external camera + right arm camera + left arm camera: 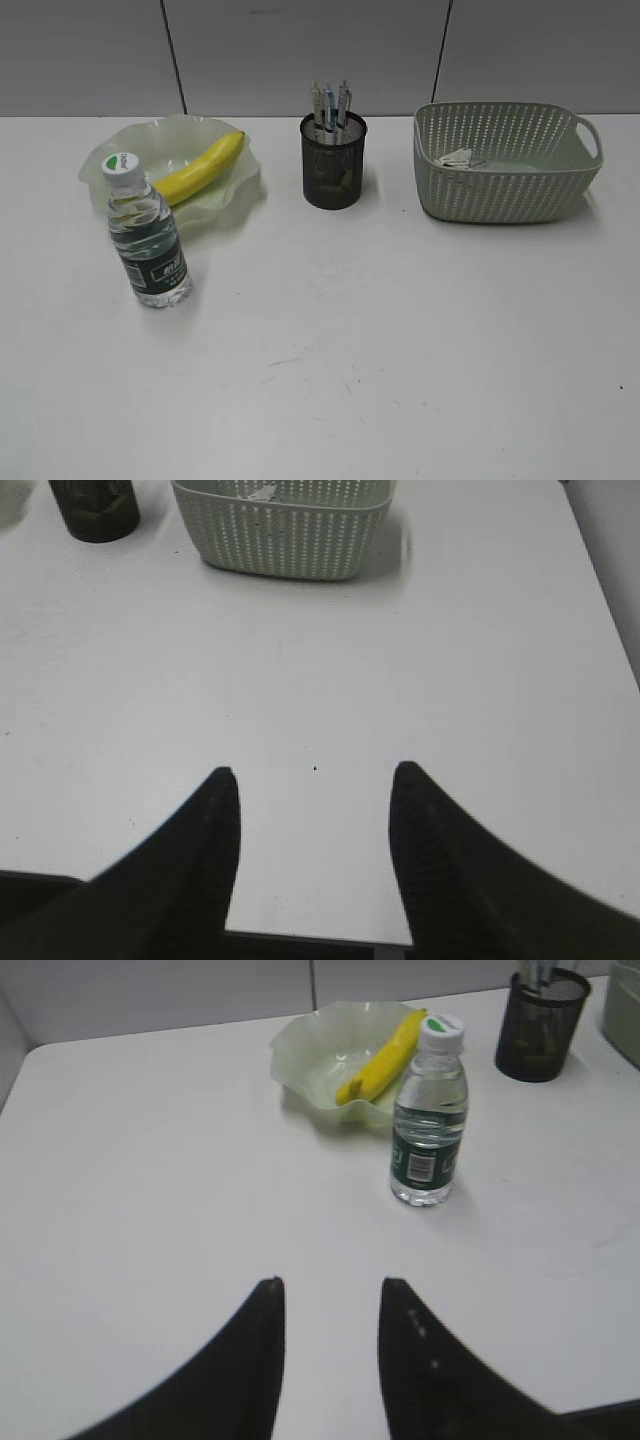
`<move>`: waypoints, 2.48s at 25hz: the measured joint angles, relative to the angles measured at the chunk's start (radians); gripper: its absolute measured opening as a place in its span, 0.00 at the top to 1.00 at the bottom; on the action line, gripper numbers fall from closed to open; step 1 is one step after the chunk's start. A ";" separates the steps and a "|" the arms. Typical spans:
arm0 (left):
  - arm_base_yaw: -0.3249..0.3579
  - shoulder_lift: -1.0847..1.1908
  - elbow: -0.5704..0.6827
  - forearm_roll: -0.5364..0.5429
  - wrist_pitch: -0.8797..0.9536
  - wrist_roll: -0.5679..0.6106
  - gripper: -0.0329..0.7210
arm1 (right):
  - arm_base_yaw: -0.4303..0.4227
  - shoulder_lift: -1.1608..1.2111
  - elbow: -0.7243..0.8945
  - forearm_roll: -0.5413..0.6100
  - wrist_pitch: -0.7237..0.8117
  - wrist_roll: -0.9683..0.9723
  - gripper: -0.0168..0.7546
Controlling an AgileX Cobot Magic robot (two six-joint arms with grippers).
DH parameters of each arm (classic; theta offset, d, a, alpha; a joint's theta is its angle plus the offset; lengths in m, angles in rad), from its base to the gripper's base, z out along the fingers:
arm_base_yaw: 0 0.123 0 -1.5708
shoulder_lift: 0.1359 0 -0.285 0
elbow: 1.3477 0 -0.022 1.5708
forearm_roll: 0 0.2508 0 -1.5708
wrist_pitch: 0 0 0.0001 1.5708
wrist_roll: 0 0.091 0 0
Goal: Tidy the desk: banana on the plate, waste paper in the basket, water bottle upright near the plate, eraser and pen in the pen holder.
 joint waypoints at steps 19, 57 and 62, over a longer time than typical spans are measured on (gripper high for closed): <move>0.110 0.000 0.000 0.000 -0.001 0.000 0.64 | -0.043 -0.030 -0.001 0.011 0.000 0.000 0.47; 0.112 0.000 0.000 0.000 -0.001 0.000 0.64 | -0.043 -0.030 -0.001 -0.080 0.000 0.124 0.47; 0.112 0.000 0.000 0.000 -0.001 0.000 0.64 | -0.043 -0.030 -0.001 -0.080 0.000 0.123 0.47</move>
